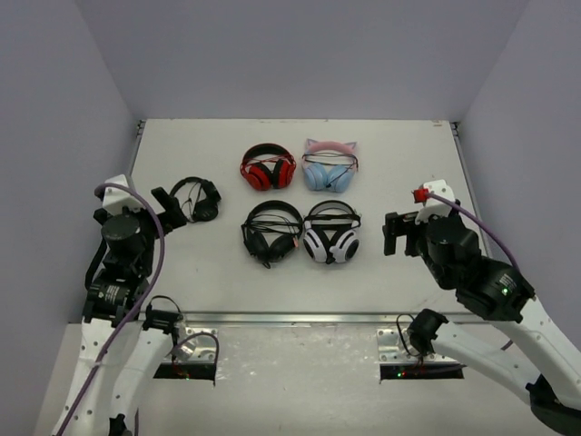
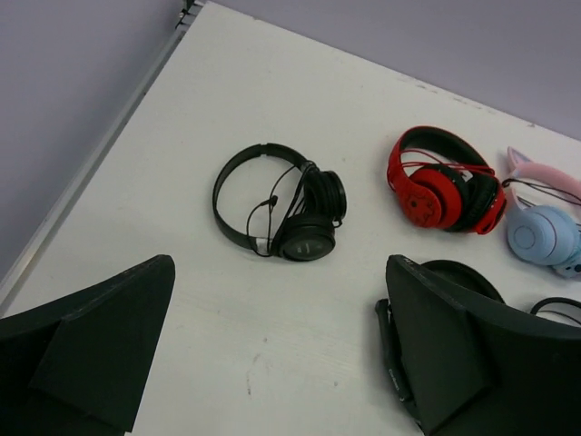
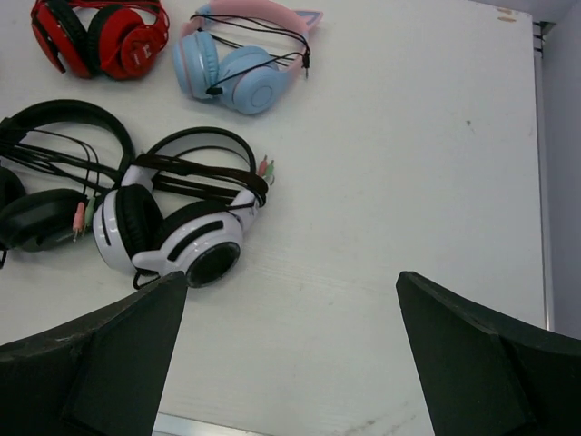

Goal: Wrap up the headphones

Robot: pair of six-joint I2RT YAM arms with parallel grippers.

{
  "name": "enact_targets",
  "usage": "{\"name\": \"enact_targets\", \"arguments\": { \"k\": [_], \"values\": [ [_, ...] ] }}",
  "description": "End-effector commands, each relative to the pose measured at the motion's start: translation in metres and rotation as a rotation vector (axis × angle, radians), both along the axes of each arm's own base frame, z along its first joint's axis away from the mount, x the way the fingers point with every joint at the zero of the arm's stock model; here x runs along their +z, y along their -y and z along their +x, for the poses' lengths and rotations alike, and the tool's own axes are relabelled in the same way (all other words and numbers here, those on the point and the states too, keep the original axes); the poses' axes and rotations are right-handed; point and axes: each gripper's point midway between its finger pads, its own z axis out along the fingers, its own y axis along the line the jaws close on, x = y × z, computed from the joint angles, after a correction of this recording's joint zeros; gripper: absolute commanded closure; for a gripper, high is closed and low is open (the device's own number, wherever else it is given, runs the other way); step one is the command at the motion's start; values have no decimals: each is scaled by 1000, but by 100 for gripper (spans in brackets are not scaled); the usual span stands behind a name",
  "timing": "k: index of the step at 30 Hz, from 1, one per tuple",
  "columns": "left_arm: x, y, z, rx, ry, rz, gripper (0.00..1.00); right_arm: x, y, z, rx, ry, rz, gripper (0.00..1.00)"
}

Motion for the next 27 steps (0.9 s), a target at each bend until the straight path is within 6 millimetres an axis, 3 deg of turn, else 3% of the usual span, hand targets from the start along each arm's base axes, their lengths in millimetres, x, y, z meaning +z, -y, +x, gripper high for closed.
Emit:
{"name": "enact_targets", "arguments": {
  "k": [1, 12, 27],
  "values": [
    [13, -9, -15, 45, 23, 26, 0, -14, 29, -15, -87, -19, -29, 1],
    [47, -18, -23, 121, 56, -19, 0, -35, 44, -29, -123, -43, -23, 1],
    [35, -19, -20, 139, 59, -12, 0, -25, 44, -30, -118, 15, 39, 1]
  ]
}}
